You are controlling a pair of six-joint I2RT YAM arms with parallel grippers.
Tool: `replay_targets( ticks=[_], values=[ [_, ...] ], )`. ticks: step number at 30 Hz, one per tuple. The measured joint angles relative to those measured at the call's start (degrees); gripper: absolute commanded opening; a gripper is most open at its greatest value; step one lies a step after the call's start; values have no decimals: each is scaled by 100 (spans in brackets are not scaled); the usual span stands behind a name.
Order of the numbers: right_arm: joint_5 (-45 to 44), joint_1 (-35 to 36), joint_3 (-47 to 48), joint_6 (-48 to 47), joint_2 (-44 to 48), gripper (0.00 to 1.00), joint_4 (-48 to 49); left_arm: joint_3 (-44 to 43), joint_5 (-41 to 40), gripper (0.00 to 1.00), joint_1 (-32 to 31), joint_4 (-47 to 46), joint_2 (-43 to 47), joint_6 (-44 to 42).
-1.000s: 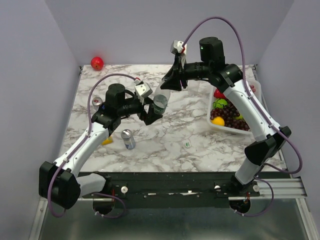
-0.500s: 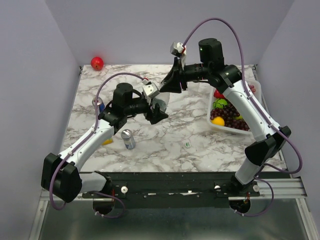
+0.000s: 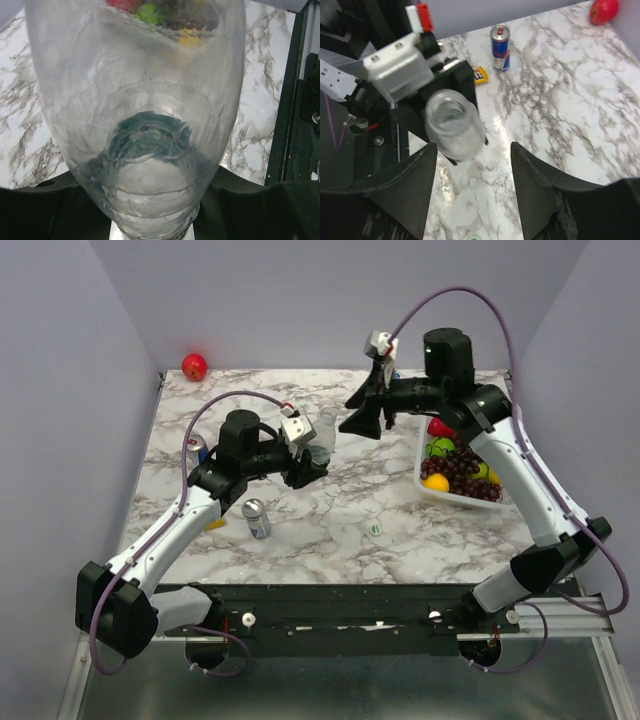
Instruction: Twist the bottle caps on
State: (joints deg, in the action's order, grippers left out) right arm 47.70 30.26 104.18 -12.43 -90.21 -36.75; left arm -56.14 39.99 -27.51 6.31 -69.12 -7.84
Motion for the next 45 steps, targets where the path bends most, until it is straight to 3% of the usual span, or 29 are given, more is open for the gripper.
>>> replay_targets(
  ticks=[5, 6, 7, 8, 16, 22, 32, 45],
  values=[
    [-229, -737, -979, -544, 1045, 69, -76, 203, -4, 32, 0, 483, 553, -479],
    [-254, -802, -1276, -802, 1237, 69, -111, 254, -7, 24, 0, 570, 660, -527],
    [-260, -813, -1600, -1130, 1416, 69, -212, 308, -9, 4, 2, 632, 743, -570],
    [-271, -789, -1923, -1482, 1558, 68, -341, 358, -11, 0, 9, 669, 804, -592],
    [-1023, -243, -4315, -4238, 1646, 67, -975, 629, -59, 0, 201, 809, 901, -546],
    [-1587, 103, -5152, -5525, 1596, 68, -957, 669, -101, 0, 205, 800, 911, -542],
    [-2083, 627, -5322, -5755, 903, 65, -120, 1005, -105, 0, 317, 752, 1045, -376],
    [-2343, 863, -5355, -5925, 127, 55, 179, 1064, -105, 0, 356, 664, 1191, -323]
  ],
)
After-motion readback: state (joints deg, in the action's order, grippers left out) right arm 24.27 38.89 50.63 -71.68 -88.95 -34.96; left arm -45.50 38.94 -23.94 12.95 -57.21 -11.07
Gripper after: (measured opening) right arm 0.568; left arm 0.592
